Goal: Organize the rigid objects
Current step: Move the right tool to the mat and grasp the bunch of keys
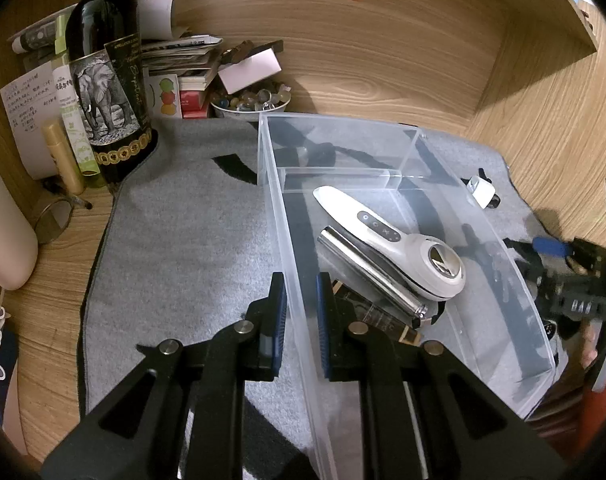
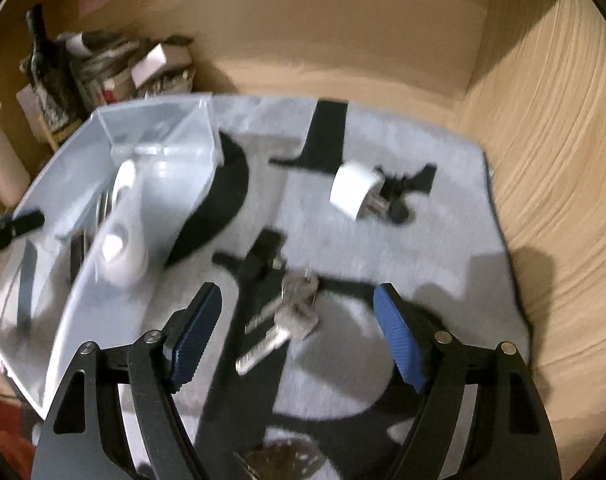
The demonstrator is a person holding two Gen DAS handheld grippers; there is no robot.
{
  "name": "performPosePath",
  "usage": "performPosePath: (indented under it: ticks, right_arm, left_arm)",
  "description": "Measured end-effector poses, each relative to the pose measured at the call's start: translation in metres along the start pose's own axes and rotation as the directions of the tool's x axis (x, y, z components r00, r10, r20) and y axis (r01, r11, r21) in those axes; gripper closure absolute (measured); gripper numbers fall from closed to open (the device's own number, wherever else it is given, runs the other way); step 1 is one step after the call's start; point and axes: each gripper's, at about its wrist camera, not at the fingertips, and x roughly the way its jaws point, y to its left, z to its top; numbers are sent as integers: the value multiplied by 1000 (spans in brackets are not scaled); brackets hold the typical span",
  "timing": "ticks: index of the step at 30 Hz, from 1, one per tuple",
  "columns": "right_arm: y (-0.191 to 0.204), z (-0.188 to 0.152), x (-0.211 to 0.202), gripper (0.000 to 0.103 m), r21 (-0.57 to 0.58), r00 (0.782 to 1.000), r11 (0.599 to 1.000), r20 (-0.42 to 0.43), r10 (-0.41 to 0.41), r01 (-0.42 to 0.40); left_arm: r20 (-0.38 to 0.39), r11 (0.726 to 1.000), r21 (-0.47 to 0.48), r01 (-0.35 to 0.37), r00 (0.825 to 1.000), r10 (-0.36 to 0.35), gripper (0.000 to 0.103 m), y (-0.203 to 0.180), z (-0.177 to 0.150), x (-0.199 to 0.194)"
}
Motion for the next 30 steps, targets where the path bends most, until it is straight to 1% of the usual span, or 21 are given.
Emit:
performPosePath:
  ticks: [4, 8, 20, 23, 25, 26, 28, 30]
  right_arm:
    - [6, -20, 7, 27, -50, 998, 998, -53, 23, -26]
    - [4, -33, 17, 27, -73, 994, 997, -102, 27, -35]
    - [-8, -20, 32, 28, -74, 995, 995, -82, 64, -70]
    - [-6, -17, 35, 36, -82, 996, 994, -70, 62, -68]
    - [-7, -12, 39, 45, -80, 996, 994, -63, 65, -70]
    - [-7, -11, 39, 48, -78, 996, 994, -61, 67, -72]
    - [-6, -10, 38, 59, -76, 996, 995, -56, 65, -69]
    - [-4, -11, 35, 63, -67, 997, 996, -50, 57, -60]
  left_arm:
    - [-5, 1000, 4, -3, 1000, 3, 90, 0, -2, 1]
    - [-5, 1000, 4, -4, 1000, 4, 90, 0, -3, 1]
    - [-6, 1000, 3, -3, 1000, 3, 90, 1, -3, 1]
    - [-6, 1000, 2, -2, 1000, 2, 90, 1, -3, 1]
    - [-6, 1000, 3, -2, 1000, 2, 90, 1, -3, 1]
    - [-6, 1000, 3, -2, 1000, 2, 90, 1, -3, 1]
    - [-6, 1000, 2, -1, 1000, 1, 90, 1, -3, 1]
    - [-6, 1000, 3, -2, 1000, 2, 90, 1, -3, 1]
